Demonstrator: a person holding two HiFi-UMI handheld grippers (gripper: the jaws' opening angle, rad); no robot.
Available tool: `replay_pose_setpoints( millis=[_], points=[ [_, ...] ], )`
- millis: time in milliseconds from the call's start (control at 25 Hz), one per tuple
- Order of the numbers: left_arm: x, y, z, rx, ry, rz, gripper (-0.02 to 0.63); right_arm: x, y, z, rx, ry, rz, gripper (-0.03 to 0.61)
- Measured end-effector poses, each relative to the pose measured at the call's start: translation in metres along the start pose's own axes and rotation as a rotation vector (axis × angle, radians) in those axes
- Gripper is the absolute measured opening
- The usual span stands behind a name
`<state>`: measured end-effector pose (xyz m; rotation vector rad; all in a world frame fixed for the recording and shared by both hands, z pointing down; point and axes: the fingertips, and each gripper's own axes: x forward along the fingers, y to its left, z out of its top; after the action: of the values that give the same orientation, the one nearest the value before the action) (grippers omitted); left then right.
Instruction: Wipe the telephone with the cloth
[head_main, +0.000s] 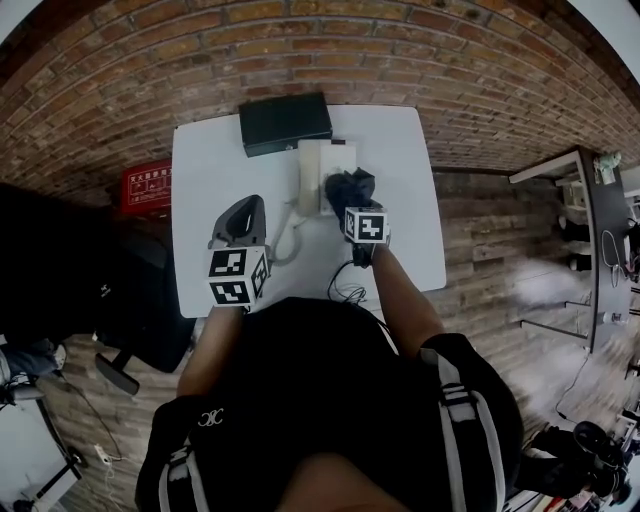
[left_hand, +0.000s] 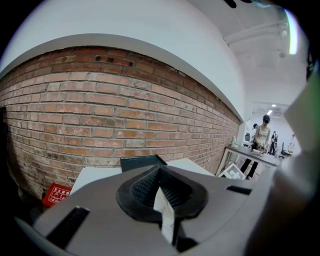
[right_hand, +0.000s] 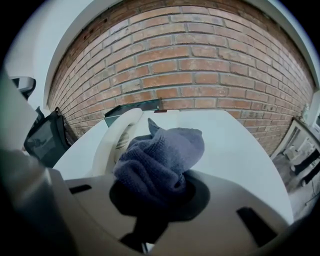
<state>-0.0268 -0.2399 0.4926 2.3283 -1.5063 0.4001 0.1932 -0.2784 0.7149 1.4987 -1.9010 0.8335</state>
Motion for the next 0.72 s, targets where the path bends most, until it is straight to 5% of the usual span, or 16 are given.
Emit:
replay_pose_setpoints(
  millis=[720],
  points=[
    [0.022,0.006,-0.008,-0.004,0.052,0.042,-0.008,0.045,-0.021,0.096,-0.032,-0.09,-0.026,0.046]
  ],
)
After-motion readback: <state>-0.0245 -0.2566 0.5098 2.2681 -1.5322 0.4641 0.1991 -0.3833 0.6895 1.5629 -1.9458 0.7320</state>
